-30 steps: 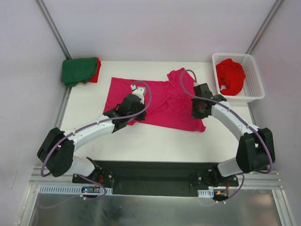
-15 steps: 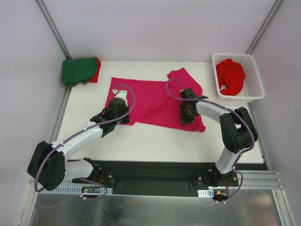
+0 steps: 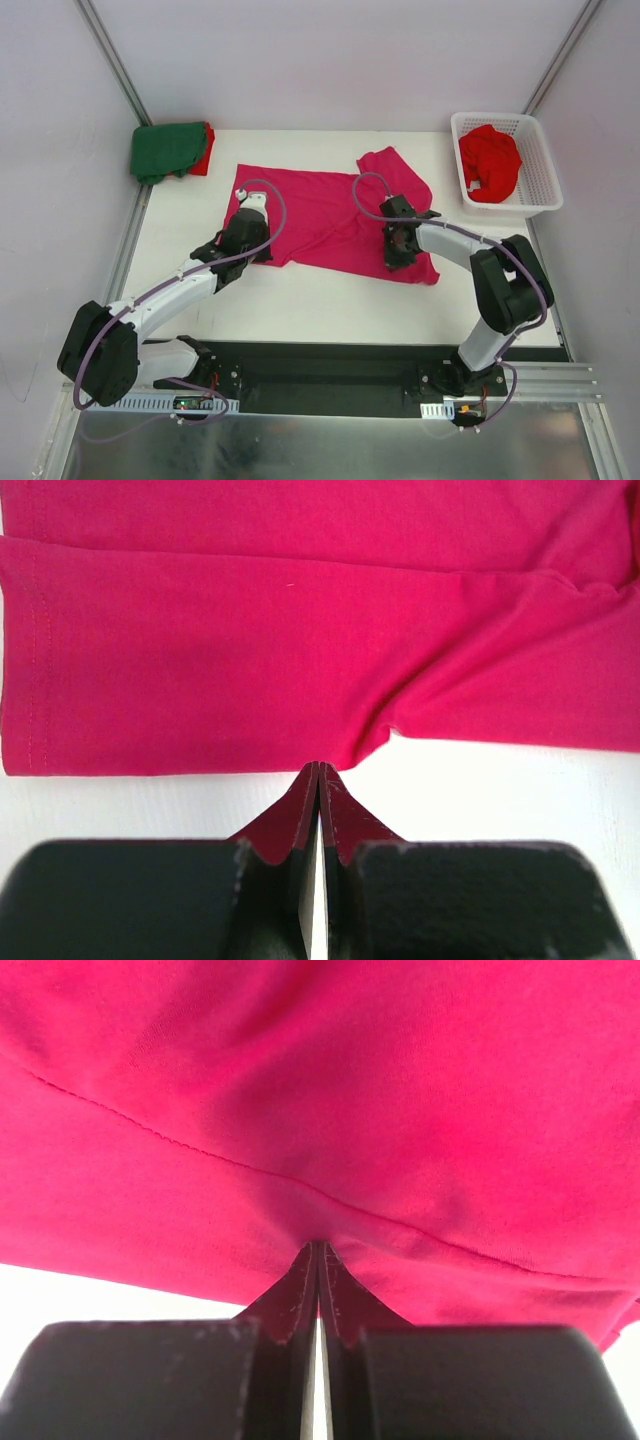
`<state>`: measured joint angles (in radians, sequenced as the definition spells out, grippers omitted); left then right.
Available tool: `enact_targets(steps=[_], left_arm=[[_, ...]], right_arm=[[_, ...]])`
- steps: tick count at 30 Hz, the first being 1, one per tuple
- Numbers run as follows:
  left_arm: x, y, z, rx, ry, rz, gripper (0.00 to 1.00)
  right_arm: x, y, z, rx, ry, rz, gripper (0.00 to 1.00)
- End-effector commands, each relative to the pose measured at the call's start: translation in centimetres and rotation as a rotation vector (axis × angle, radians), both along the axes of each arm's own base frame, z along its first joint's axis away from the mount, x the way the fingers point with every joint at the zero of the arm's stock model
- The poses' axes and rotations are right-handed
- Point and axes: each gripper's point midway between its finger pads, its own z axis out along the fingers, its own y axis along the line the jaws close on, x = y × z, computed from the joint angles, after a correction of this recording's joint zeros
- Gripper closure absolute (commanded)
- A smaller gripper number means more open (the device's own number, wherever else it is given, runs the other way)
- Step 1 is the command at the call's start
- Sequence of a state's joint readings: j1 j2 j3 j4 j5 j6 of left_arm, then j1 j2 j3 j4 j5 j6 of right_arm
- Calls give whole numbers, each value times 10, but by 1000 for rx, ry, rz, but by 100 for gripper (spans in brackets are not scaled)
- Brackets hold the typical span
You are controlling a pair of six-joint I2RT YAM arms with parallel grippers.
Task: Fold and stack the t-shirts
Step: Fold the flattened tshirt in 1/3 of the way
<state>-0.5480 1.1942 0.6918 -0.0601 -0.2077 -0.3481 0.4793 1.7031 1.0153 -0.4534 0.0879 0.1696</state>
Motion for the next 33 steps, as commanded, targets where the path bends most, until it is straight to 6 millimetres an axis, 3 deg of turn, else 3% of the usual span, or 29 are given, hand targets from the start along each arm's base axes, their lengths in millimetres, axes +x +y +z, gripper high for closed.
enact_targets(steps=[1,16,20,29,33], left_arm=[[3,14,7,34,-31,38,100],[1,22,-4,76,-5,58,100],[0,22,-16,88,27,67,100],[21,7,-44,113,115,85,100],[28,4,-51,123,128,91,100]], right_arm=[[-45,-31,-1,-157,105,-31,99],[-75,-61,31,-279,103,-74,99],[-70,-49,47,-203,17,-46,99],[-63,-33,100,-47,-170,-28,99],[-66,-35,102,-38,-184,-28,99]])
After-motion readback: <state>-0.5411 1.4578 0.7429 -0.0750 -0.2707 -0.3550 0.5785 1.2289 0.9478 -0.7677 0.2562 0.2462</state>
